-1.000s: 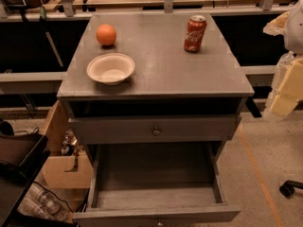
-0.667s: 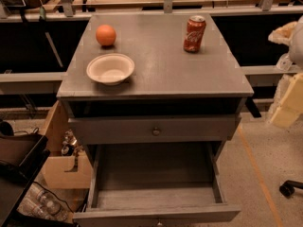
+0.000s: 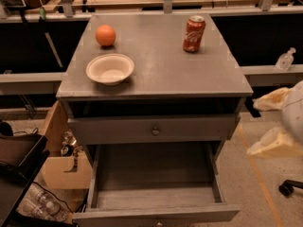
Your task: Close middle drawer
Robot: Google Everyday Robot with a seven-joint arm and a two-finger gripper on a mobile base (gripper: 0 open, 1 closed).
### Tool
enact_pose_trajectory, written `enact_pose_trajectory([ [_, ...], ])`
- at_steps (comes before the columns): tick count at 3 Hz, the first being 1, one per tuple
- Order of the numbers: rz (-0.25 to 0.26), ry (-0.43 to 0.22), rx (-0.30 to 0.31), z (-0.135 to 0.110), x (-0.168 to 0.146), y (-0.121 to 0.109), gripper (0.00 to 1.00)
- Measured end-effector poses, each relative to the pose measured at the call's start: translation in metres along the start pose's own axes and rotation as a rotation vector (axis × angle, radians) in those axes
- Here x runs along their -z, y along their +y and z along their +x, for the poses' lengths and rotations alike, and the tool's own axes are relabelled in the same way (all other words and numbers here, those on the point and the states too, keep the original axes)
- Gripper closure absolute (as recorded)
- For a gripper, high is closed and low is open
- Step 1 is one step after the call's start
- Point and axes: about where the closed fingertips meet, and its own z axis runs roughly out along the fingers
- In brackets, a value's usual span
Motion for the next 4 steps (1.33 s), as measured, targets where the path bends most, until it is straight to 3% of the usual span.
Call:
enact_pose_trajectory([
  [1,0.020,0.016,0.012,0.005,-0.037,0.040,0.64],
  [2,-0.028,0.039,0.004,0.021,-0.066,0.070,0.65],
  [3,-0.033,0.039,0.005,0.021,-0.067,0.071,0.41],
  [4,0.041,0.033,0.059,-0.008,-0.052,0.063,0.18],
])
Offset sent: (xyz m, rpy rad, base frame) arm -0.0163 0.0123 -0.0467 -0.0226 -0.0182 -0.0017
